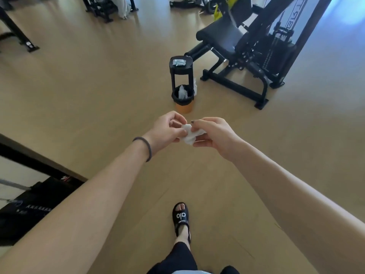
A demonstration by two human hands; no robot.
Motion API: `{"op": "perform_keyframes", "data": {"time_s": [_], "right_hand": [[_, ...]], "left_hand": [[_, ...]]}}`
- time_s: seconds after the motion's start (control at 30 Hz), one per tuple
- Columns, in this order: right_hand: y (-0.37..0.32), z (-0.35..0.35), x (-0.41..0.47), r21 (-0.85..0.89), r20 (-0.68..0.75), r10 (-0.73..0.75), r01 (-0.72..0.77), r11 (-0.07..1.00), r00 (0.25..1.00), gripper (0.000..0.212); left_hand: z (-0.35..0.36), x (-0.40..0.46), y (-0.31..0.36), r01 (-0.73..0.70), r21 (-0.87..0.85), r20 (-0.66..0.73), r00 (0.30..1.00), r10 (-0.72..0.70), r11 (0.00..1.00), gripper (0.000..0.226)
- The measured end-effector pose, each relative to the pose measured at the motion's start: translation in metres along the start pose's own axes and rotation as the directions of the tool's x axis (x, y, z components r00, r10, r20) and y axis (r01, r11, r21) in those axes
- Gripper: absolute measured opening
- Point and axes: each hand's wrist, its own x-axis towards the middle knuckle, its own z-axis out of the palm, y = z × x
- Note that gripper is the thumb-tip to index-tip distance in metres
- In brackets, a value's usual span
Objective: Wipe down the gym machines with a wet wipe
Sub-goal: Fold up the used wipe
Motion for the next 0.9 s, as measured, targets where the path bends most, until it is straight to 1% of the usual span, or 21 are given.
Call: {"op": "perform_keyframes", "data": {"time_s": [0.03, 0.13, 0.2, 0.43, 0.5, 0.57, 0.7, 0.8, 0.9], "right_hand": [[-0.007, -0.001, 0.023, 0.012, -0.008, 0.001, 0.0, 1.0, 1.0, 0.012], [-0.032, -0.002, 0.091, 0.037, -0.01, 0.026, -0.026, 0.999, 1.0, 0.024], [-0.049, -0.004, 0.132, 0.039, -0.021, 0.045, -0.044, 0.998, 0.999, 0.027], [-0.099, -0.027, 0.262, 0.064, -0.031, 0.041, -0.039, 0.997, 0.999, 0.018], [-0.108, -0.039, 0.302, 0.067, -0.04, 0.047, -0.044, 0.997, 0.998, 0.018], [-0.116, -0.055, 0.347, 0.044, -0.067, 0.056, -0.053, 0.998, 0.996, 0.018], [-0.128, -0.088, 0.443, -0.038, -0.122, 0.083, -0.089, 0.995, 0.989, 0.016], [-0.139, -0.108, 0.504, -0.084, -0.115, 0.107, -0.117, 0.99, 0.988, 0.014], [-0.153, -0.119, 0.561, -0.123, -0.111, 0.136, -0.149, 0.981, 0.984, 0.013]], "left_hand": [[-0.008, 0.022, 0.001, -0.009, 0.018, 0.0, 1.0, 0.009, 1.0, 0.018], [-0.034, 0.087, 0.009, -0.021, 0.059, 0.007, 1.0, 0.02, 0.998, 0.019], [-0.05, 0.129, 0.016, -0.022, 0.09, 0.02, 1.0, 0.021, 0.996, 0.02], [-0.087, 0.28, 0.041, -0.026, 0.193, 0.055, 0.998, 0.016, 0.981, 0.022], [-0.091, 0.325, 0.044, 0.005, 0.197, 0.062, 0.998, -0.018, 0.98, 0.028], [-0.094, 0.372, 0.048, 0.021, 0.219, 0.06, 0.998, -0.035, 0.975, 0.029], [-0.103, 0.458, 0.053, 0.083, 0.276, -0.022, 0.997, -0.08, 0.958, 0.017], [-0.112, 0.516, 0.057, 0.131, 0.247, -0.067, 0.991, -0.118, 0.96, 0.006], [-0.124, 0.569, 0.059, 0.183, 0.201, -0.12, 0.98, -0.161, 0.962, 0.007]]}}
